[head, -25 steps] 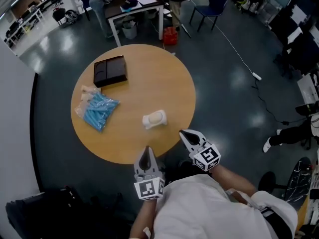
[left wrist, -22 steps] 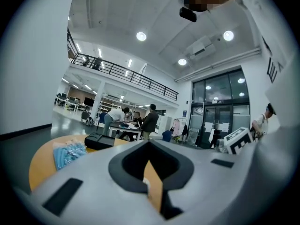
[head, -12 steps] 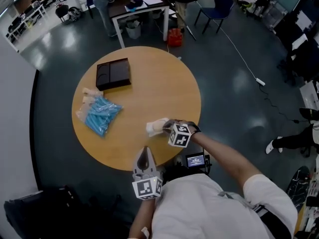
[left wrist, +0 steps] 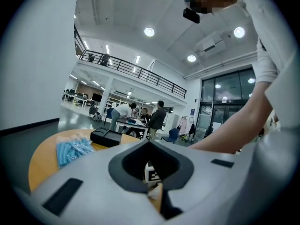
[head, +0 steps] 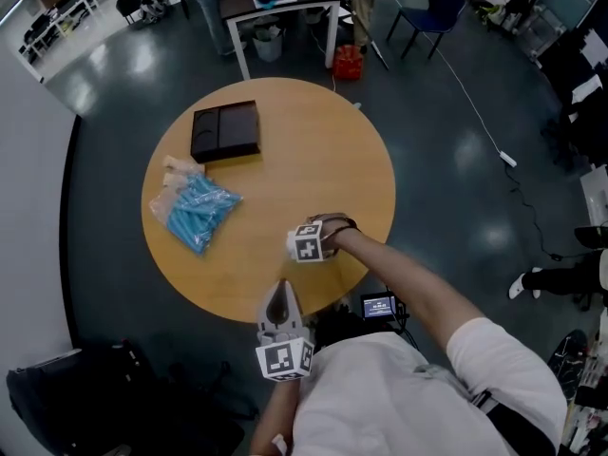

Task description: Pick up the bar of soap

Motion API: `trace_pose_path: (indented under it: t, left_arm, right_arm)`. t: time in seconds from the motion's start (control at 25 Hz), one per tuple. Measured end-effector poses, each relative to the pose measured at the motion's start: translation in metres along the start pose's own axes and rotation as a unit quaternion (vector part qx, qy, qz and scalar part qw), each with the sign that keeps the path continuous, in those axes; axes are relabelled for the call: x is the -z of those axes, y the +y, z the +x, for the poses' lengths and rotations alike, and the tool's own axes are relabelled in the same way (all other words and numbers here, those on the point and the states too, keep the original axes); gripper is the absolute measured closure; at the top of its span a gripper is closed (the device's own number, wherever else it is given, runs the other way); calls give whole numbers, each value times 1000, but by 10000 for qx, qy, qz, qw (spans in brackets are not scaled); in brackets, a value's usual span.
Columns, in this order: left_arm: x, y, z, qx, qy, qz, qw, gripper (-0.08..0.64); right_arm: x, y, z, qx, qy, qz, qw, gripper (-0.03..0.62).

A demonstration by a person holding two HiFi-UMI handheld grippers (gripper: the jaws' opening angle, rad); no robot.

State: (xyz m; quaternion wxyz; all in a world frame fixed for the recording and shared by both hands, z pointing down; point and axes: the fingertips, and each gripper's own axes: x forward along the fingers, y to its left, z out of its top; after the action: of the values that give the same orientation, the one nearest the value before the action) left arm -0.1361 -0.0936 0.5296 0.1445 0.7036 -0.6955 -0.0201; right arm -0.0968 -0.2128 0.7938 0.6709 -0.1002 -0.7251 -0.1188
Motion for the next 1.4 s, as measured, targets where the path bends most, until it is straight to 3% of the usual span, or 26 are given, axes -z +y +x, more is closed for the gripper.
trace_pose_path:
  t: [0.28, 0.52, 0.76, 1.0, 1.16, 1.24, 1.28, 1.32, 1.4]
  left_arm:
    - [3, 4, -1, -94, 41, -99, 9999, 554]
    - [3, 13, -6, -183, 43, -55, 9998, 554]
    - [7, 20, -10, -219, 52, -124, 9997, 554]
    - [7, 19, -9, -108, 44, -120, 9999, 554]
    - [4, 16, -9, -36, 1, -128, 9999, 554]
    - [1, 15, -8, -2, -33, -118, 9999, 554]
    - [0, 15, -8, 10, -45, -118, 9999, 554]
    - [-1, 16, -7, 18, -53, -120, 9999, 554]
    - [-3, 16, -6, 39, -66, -106, 9999, 554]
  right_arm:
    - [-2, 3, 11, -463, 376, -230, 9980, 343]
    - [-3, 2, 18, -478, 593, -596, 9953, 333]
    - [-3, 2, 17, -206, 557, -817, 9949, 337]
    - [-11, 1, -3, -113, 125, -600, 9981, 338]
    - [-12, 0, -33, -79, -635, 21, 9980, 339]
    - [-9, -2, -50, -106, -1264, 650, 9898, 341]
    - [-6, -3, -60, -156, -1654, 1064, 9803, 341]
    - [-3, -4, -71, -196, -2107, 1493, 9659, 341]
    - [-1, -6, -99, -177, -3158, 2223, 9222, 341]
